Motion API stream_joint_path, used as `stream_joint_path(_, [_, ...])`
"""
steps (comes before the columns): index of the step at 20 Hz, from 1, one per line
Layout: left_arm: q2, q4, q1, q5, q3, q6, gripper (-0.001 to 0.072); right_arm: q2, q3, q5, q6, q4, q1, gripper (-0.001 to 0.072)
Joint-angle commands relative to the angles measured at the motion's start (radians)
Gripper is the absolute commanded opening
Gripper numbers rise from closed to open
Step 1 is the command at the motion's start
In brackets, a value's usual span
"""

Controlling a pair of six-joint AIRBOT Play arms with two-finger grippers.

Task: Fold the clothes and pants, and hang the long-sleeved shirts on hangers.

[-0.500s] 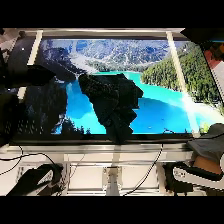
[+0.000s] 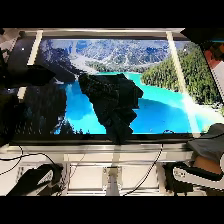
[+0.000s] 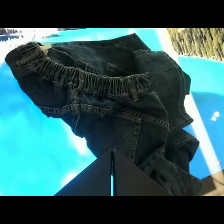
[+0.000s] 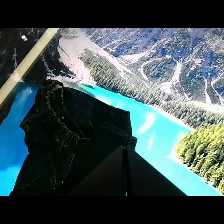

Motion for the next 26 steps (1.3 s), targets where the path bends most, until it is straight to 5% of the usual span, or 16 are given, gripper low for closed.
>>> stream_joint_path(1, [0.001,-0.004,-0.001,0.001,0.000,0.000,0.0026,0.000,0.000,0.000,0.000,0.000,0.001,0.0017])
stream_joint_path(11, [-0.019,-0.003,-0.013,-0.022,0.000,0.006,0.0024,0.000,-0.004,-0.061,0.051,0.014,0.001,0.0016])
stream_joint_path(15, [-0.096,0.100,-0.171,-0.009,-0.001,0.026,0.0021,0.000,-0.099,-0.060,0.104,0.059,0.000,0.0012])
stream_joint_path(18, [-0.201,0.270,-0.371,0.074,-0.001,-0.072,0.0023,0.000,-0.184,-0.072,0.099,0.138,-0.005,0.0012])
stream_joint_path(22, [-0.354,0.312,-0.541,0.231,-0.001,-0.228,0.0025,0.000,-0.214,0.003,0.117,0.143,-0.095,0.0013])
stream_joint_path(26, [-0.484,0.312,-0.647,0.397,0.000,-0.237,0.0061,0.000,-0.214,-0.025,0.180,0.053,-0.173,0.0018])
